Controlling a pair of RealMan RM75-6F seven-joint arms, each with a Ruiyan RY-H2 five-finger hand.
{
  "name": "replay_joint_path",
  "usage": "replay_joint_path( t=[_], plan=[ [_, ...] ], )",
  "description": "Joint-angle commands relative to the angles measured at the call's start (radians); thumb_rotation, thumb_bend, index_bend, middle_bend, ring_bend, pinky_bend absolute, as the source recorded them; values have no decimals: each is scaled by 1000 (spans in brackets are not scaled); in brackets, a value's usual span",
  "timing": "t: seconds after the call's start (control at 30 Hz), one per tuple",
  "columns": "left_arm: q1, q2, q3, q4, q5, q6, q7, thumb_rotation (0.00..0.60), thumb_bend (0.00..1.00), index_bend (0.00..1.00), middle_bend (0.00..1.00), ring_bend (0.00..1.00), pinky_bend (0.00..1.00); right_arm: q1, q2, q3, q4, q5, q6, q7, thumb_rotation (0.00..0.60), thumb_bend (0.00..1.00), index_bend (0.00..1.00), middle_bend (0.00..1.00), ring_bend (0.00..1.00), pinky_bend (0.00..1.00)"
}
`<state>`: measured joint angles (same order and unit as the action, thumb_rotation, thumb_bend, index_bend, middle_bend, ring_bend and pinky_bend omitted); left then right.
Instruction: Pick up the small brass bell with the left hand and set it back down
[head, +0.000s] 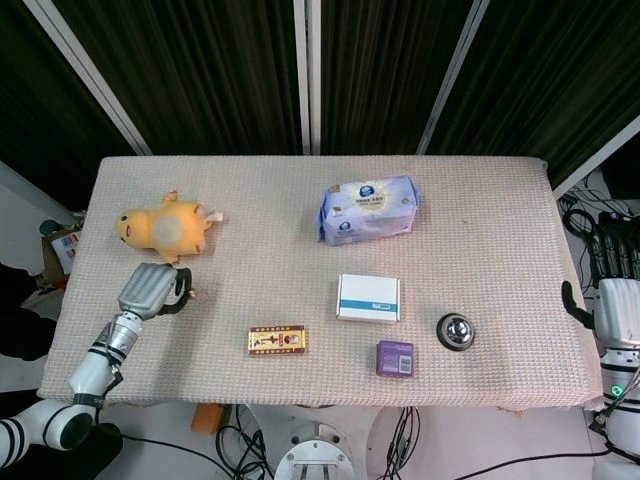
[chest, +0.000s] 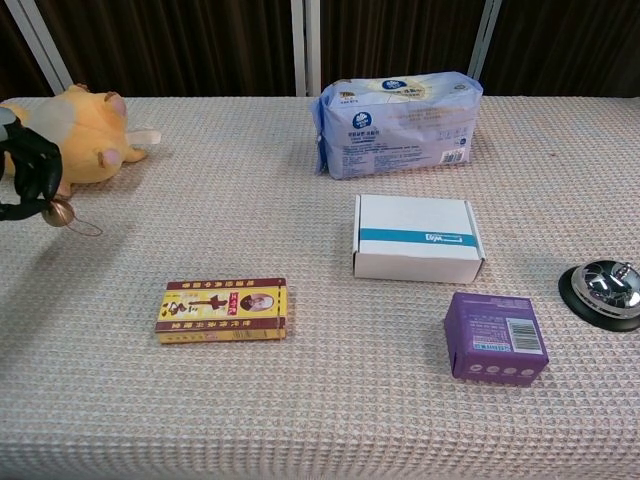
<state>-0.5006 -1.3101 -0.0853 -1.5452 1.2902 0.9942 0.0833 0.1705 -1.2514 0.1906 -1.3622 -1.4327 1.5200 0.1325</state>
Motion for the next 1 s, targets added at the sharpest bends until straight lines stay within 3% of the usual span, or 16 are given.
replay_joint_path(
  t=[0.03,0.13,0.17,0.27,0.43,0.6,0.63,0.7,0.77,0.9,1.0],
  plan=[
    [2,50,-49,-76,8,-75,-408,600,592,708,623,516,614,-1,1,-2,-2,-1,0,-2,600,346,0,0,0,0],
    [18,35,-74,-45,12,-60,-581,600,605,722,634,526,623,-3,3,-1,-2,1,1,-2,600,346,0,0,0,0],
    [21,30,-79,-23,18,-43,-584,600,605,724,635,527,623,-3,4,-1,-2,2,0,-1,600,346,0,0,0,0],
    [38,-78,-45,176,121,166,-148,600,603,736,645,537,626,-3,3,0,2,3,-1,-3,600,346,0,0,0,0],
    [31,-77,-22,152,84,130,23,600,606,744,653,544,627,-1,-1,-2,2,3,-5,-6,600,346,0,0,0,0],
    [22,-45,20,77,177,135,-29,600,605,747,655,546,629,-2,0,-1,-1,12,-13,-4,600,346,0,0,0,0],
    [19,-44,26,100,208,156,24,600,605,747,655,547,629,-2,1,-1,-2,14,-15,-5,600,346,0,0,0,0],
    [19,-72,30,205,274,233,285,600,605,751,659,551,631,-2,3,0,-5,14,-15,-8,600,346,0,0,0,0],
    [28,-91,27,220,230,210,386,600,602,756,664,556,634,-3,6,0,-9,13,-13,-9,600,346,0,0,0,0],
    [33,-19,-8,13,70,60,66,600,598,756,666,557,639,-6,9,3,-8,19,-14,-1,600,346,0,0,0,0],
    [25,8,-8,-13,107,66,9,600,596,760,670,563,646,-6,6,2,-5,26,-24,6,600,346,0,0,0,0]
  ],
)
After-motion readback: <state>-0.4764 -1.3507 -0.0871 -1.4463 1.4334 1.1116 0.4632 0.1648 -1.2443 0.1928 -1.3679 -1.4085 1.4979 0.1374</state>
